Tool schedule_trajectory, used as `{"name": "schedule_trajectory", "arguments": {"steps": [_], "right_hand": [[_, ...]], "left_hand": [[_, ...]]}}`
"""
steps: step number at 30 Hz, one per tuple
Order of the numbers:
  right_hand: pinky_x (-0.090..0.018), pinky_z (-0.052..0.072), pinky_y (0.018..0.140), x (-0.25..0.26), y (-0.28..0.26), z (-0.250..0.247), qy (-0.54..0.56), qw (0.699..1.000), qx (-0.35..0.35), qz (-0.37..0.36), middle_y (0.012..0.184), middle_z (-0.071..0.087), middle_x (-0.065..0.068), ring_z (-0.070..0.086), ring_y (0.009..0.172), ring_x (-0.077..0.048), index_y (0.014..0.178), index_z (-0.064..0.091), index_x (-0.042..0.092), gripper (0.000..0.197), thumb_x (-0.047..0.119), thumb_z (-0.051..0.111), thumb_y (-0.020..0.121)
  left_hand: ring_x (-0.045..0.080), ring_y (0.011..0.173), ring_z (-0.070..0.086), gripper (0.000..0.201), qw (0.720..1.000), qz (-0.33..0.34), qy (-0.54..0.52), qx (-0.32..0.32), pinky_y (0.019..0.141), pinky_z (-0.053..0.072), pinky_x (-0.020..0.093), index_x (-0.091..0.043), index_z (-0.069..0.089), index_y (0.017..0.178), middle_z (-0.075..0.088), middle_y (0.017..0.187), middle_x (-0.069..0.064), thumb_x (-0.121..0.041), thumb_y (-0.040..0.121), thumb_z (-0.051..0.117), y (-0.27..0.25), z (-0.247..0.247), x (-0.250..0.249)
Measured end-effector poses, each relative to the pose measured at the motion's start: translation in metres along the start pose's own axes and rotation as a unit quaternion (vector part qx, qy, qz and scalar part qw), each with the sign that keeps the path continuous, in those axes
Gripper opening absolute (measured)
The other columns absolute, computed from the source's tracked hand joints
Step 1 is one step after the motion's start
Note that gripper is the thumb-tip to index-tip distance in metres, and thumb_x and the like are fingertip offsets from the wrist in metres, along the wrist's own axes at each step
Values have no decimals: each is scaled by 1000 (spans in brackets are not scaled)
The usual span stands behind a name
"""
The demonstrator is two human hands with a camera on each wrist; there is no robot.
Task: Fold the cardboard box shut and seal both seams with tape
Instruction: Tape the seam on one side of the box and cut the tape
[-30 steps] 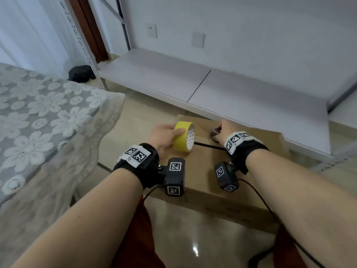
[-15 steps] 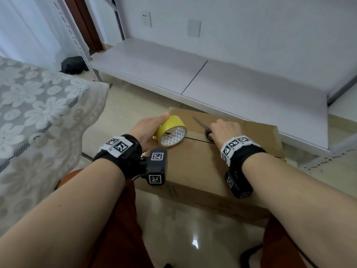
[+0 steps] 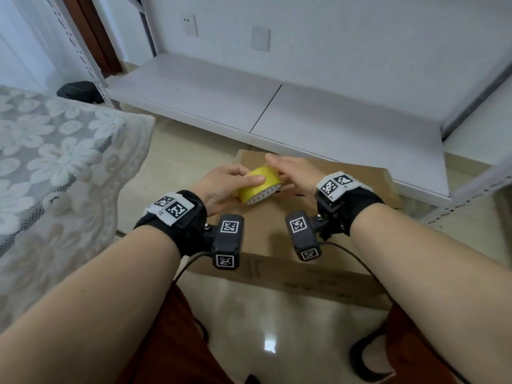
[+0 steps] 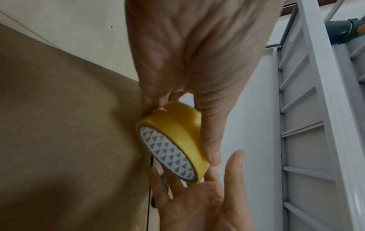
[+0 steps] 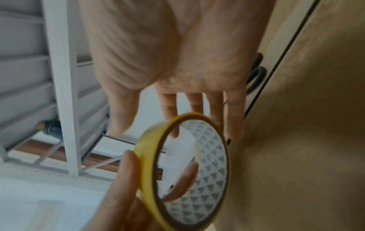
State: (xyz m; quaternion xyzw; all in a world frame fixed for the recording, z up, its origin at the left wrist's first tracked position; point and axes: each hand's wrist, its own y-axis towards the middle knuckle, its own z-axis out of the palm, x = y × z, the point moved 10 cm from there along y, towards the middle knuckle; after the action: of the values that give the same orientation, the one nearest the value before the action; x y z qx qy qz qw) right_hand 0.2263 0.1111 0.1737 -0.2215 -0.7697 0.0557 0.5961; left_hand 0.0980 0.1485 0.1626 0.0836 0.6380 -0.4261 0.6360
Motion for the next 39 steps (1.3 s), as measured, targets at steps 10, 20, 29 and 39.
{"name": "schedule_trajectory", "arguments": {"steps": [10, 20, 29, 39], "right_hand": [[-39, 57, 81, 0, -17, 22, 175, 980, 79, 46, 102, 58, -9, 61, 94, -27, 76, 50, 15, 29, 30, 74, 68], [-35, 55, 83, -10, -21, -22, 204, 975, 67, 49, 95, 61, -3, 61, 91, -19, 80, 58, 16, 24, 27, 72, 65], [-27, 58, 69, -12, -18, -15, 218, 972, 79, 32, 81, 60, -4, 61, 78, -15, 76, 52, 12, 20, 21, 69, 77], [-29, 55, 57, -17, -11, -21, 208, 978, 5, 22, 76, 60, -5, 61, 69, -17, 68, 46, 16, 33, 28, 77, 75]], "left_hand": [[23, 100, 62, 25, 998, 35, -50, 33, 88, 52, 31, 0, 64, 111, 67, 108, 15, -11, 88, 60, -11, -7, -3], [29, 118, 54, 36, 998, 22, -34, 48, 101, 46, 34, 5, 52, 129, 57, 128, 22, -13, 97, 49, 1, 29, 0], [25, 97, 60, 23, 999, 18, -2, 39, 97, 47, 44, -7, 65, 100, 63, 104, 14, -22, 83, 67, 1, 32, 0], [23, 95, 61, 50, 992, 66, 112, -4, 96, 49, 40, -2, 58, 111, 64, 102, 17, -6, 67, 82, 3, 33, -8]]}}
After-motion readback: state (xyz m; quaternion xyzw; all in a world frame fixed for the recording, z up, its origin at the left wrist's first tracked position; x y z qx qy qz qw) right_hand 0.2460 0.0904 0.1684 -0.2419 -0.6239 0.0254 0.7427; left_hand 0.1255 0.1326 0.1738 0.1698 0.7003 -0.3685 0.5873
